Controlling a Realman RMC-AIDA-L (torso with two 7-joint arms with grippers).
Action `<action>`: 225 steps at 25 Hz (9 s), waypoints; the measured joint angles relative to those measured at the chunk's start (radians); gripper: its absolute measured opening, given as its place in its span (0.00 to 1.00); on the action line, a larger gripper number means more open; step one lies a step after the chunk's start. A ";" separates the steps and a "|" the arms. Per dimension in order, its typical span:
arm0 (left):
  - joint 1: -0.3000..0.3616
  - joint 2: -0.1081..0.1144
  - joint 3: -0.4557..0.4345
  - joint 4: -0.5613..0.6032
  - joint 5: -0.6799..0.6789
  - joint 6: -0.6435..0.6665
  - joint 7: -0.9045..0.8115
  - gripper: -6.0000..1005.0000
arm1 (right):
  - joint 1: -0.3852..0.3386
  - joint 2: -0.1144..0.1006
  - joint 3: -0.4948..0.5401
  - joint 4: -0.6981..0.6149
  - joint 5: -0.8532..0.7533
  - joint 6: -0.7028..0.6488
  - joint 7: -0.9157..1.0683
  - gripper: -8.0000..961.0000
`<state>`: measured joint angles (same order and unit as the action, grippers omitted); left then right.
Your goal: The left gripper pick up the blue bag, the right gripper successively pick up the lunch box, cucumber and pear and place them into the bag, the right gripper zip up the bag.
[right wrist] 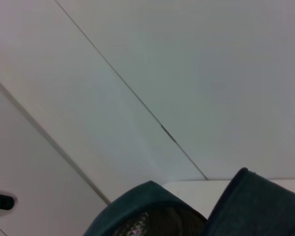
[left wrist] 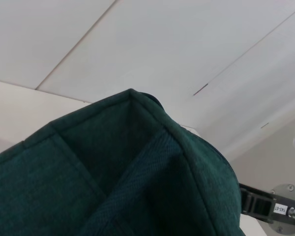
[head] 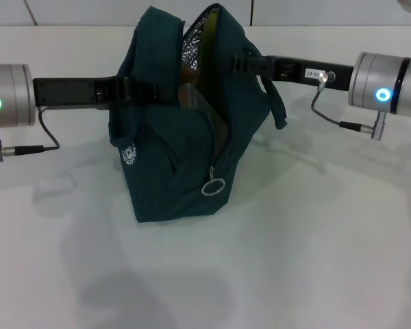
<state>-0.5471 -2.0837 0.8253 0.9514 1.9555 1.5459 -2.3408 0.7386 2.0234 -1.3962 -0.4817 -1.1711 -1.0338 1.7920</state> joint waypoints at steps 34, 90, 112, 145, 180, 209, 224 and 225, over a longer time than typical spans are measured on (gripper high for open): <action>-0.003 -0.001 0.022 0.000 -0.020 0.005 -0.006 0.05 | -0.258 -0.014 -0.067 -0.450 -0.051 0.040 -0.045 0.08; 0.076 -0.006 0.304 -0.089 -0.236 -0.046 0.186 0.05 | -0.377 -0.034 0.375 -0.267 -0.164 -0.559 -0.272 0.11; 0.077 -0.004 0.302 -0.115 -0.248 -0.045 0.187 0.05 | -0.404 -0.026 0.527 -0.218 -0.282 -0.957 -0.500 0.73; 0.078 -0.004 0.308 -0.114 -0.285 -0.037 0.200 0.05 | -0.294 -0.007 0.348 -0.011 -0.593 -0.671 -0.657 0.79; 0.090 -0.003 0.303 -0.114 -0.285 -0.037 0.199 0.05 | -0.265 -0.008 0.271 0.045 -0.496 -0.606 -0.648 0.01; 0.111 -0.002 0.302 -0.114 -0.288 -0.036 0.200 0.06 | -0.400 -0.045 0.362 -0.087 -0.504 -0.718 -0.629 0.01; 0.115 -0.002 0.281 -0.116 -0.301 -0.037 0.272 0.14 | -0.367 -0.011 0.401 -0.113 -0.397 -0.757 -0.657 0.01; 0.115 -0.002 0.279 -0.116 -0.301 -0.037 0.294 0.15 | -0.361 -0.010 0.400 -0.112 -0.389 -0.750 -0.658 0.01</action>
<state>-0.4320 -2.0857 1.1043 0.8352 1.6544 1.5087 -2.0467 0.3780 2.0133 -0.9967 -0.5942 -1.5602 -1.7837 1.1339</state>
